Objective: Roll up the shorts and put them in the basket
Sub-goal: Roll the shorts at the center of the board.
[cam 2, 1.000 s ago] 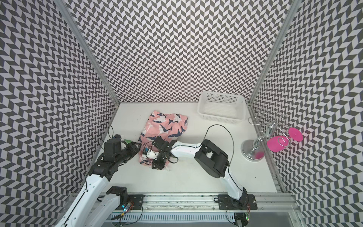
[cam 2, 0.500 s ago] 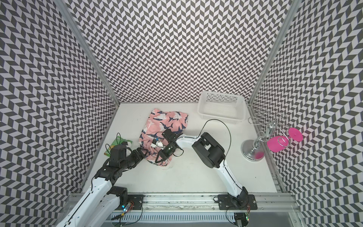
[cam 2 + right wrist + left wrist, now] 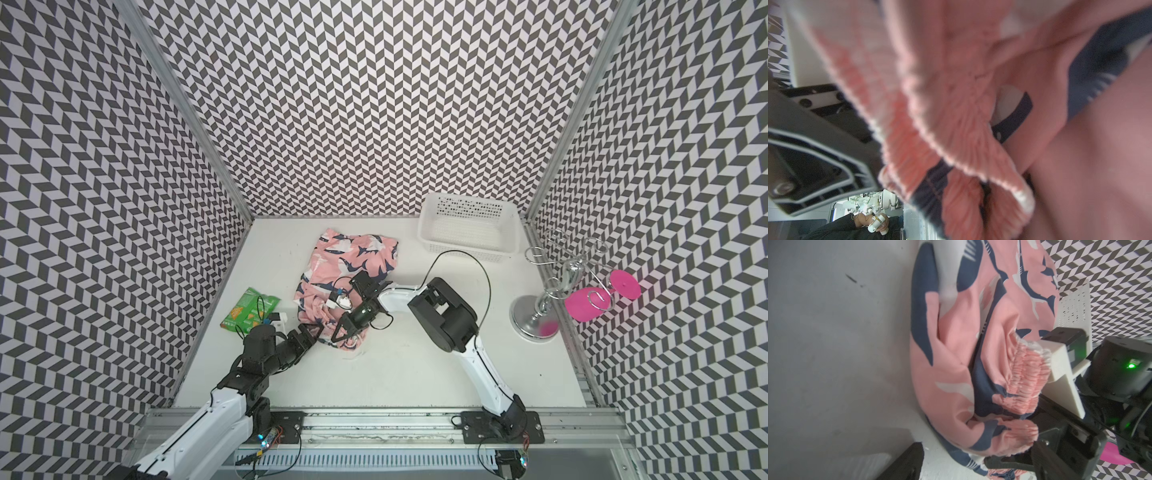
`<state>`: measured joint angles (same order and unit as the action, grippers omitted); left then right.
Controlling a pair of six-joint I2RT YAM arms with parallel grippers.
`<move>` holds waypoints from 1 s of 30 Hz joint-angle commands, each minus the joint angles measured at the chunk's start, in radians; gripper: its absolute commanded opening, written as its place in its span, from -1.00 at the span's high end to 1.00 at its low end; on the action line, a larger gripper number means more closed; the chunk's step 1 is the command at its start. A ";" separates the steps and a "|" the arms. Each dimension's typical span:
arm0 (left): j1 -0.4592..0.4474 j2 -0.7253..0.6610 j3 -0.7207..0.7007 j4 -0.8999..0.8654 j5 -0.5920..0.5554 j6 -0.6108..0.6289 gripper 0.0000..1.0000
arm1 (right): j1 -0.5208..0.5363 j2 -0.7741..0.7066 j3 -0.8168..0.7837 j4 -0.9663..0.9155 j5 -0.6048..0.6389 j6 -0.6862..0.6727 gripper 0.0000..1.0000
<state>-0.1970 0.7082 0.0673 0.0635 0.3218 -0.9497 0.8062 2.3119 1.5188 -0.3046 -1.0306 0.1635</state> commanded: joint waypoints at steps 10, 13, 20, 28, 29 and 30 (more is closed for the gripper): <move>-0.005 0.342 0.040 0.297 -0.067 0.032 -0.50 | -0.007 0.034 -0.032 0.098 -0.059 0.078 1.00; -0.005 0.372 0.055 0.309 -0.078 0.033 -0.24 | -0.011 0.032 -0.037 0.102 -0.060 0.086 1.00; -0.004 0.359 0.085 0.267 -0.126 0.043 0.87 | -0.025 -0.001 -0.080 0.178 -0.081 0.148 0.96; -0.004 0.405 0.165 0.126 -0.128 0.053 1.00 | -0.051 -0.197 -0.176 0.185 0.107 0.118 0.27; -0.004 0.405 0.172 0.109 -0.128 0.051 1.00 | -0.052 -0.235 -0.194 0.175 0.155 0.099 0.18; -0.004 0.404 0.176 0.099 -0.128 0.048 1.00 | -0.052 -0.267 -0.210 0.173 0.186 0.090 0.14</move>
<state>-0.2031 1.1114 0.2131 0.2321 0.2203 -0.9108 0.7639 2.1666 1.3338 -0.1413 -0.9794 0.2893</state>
